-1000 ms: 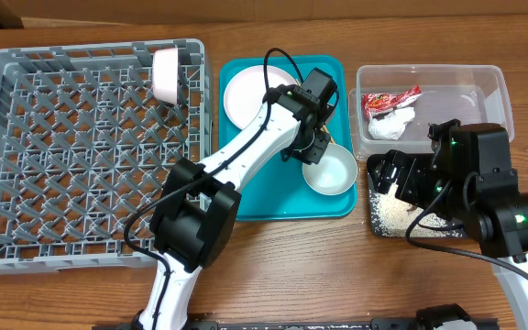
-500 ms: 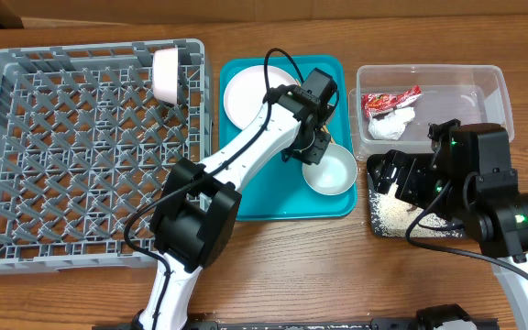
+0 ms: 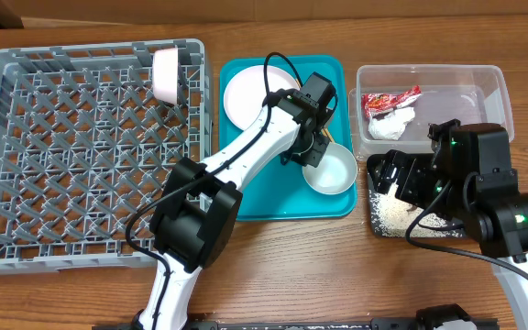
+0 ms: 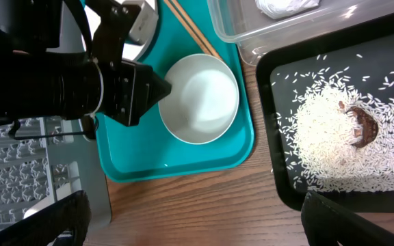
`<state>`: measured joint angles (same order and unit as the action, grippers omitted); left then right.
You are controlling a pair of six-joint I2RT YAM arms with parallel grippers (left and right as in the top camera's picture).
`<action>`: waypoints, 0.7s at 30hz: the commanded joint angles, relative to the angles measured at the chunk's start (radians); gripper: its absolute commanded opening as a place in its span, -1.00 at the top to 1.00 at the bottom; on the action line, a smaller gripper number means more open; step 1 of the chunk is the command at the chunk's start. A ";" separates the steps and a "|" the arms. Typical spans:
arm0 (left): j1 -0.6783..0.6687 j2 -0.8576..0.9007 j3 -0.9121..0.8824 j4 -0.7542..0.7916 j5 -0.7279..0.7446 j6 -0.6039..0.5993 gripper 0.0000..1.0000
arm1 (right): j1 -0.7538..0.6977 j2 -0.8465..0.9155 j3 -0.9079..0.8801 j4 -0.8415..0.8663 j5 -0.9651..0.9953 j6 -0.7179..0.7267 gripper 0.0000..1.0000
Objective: Sort waste into correct bins and load items into the dishwasher
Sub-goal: 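Carry the white bowl with the left gripper into the dish rack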
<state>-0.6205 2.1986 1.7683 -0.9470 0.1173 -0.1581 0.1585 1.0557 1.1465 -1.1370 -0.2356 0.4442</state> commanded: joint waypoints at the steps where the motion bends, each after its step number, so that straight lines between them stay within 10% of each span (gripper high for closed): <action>1: 0.028 -0.078 0.065 -0.080 -0.029 -0.007 0.92 | -0.003 -0.003 0.020 0.005 0.007 -0.004 -1.00; 12: 0.182 -0.513 0.304 -0.386 -0.644 -0.085 0.92 | -0.003 -0.003 0.020 0.005 0.007 -0.003 -1.00; 21: 0.182 -0.524 0.266 -0.664 -1.124 -0.317 0.92 | -0.003 -0.003 0.020 0.005 0.007 -0.004 -1.00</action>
<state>-0.4320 1.5799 2.0869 -1.5696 -0.7849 -0.3458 0.1585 1.0557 1.1465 -1.1370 -0.2352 0.4442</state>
